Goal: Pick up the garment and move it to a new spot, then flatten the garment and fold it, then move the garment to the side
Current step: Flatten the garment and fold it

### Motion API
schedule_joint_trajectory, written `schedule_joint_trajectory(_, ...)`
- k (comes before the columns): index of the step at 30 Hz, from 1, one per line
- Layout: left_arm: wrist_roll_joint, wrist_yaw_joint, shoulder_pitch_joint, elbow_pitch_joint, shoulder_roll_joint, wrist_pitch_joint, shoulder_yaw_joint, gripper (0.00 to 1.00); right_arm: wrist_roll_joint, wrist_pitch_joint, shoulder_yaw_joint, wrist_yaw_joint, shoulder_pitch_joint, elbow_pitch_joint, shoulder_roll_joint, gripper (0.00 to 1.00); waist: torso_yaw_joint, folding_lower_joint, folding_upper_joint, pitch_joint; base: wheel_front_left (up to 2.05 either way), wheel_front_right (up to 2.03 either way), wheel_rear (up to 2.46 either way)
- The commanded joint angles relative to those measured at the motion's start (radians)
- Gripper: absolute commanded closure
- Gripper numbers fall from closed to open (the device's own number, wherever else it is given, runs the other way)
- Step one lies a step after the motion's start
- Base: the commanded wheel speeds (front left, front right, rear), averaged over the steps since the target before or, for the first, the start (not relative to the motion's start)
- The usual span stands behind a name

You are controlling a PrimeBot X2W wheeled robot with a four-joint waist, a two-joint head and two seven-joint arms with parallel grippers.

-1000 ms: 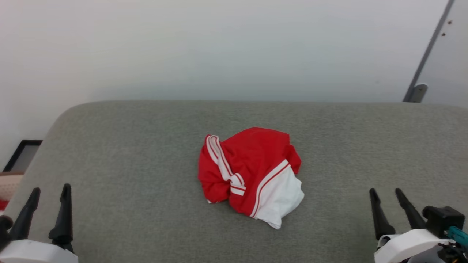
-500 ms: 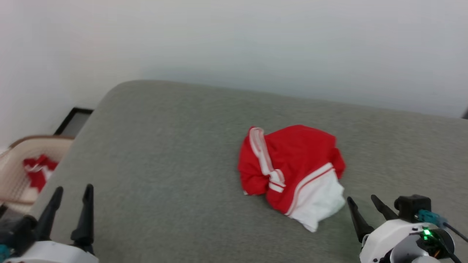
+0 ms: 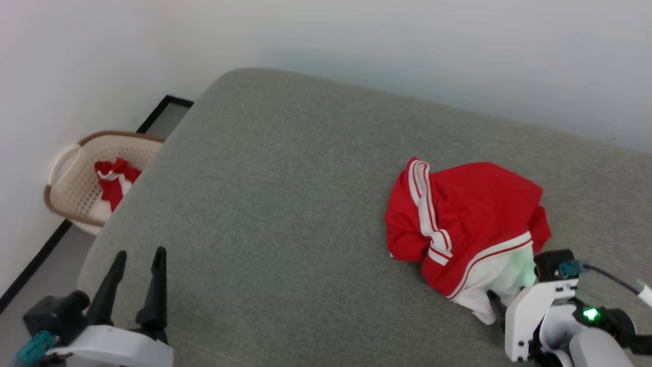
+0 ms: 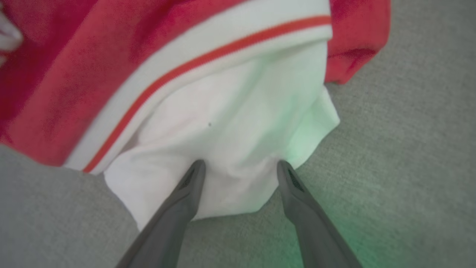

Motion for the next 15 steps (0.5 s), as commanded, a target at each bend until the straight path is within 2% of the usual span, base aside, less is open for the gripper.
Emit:
schedule_joint_trajectory(1,0.008,-0.008,-0.017,0.008,-0.01,-0.007,-0.003,0.0,-0.02,0.031,-0.004,-0.001,-0.019,0.029,0.009,0.0,0.039,0.0,0.0,0.044,0.0,0.0,0.0)
schedule_joint_trajectory(4,0.006,-0.013,-0.029,0.018,-0.022,-0.012,-0.005,0.0,-0.032,0.064,0.008,-0.001,-0.03,0.063,0.01,0.0,0.042,0.0,0.0,0.055,0.0,0.0,0.0)
schedule_joint_trajectory(5,0.004,-0.018,-0.034,0.023,-0.028,-0.013,-0.006,0.0,-0.035,0.075,0.022,-0.001,-0.038,0.077,0.01,1.0,0.043,0.0,0.0,0.058,0.0,0.0,0.0)
schedule_joint_trajectory(10,0.004,-0.027,-0.044,0.043,-0.045,-0.02,-0.001,0.0,0.002,0.106,0.07,-0.001,-0.076,0.097,-0.011,1.0,0.029,0.0,0.0,0.07,0.0,0.0,0.0)
schedule_joint_trajectory(15,0.004,-0.031,-0.039,0.046,-0.051,-0.023,0.016,0.0,0.047,0.122,0.077,-0.002,-0.107,0.028,-0.086,1.0,-0.01,0.0,0.0,0.066,0.0,0.0,0.0)
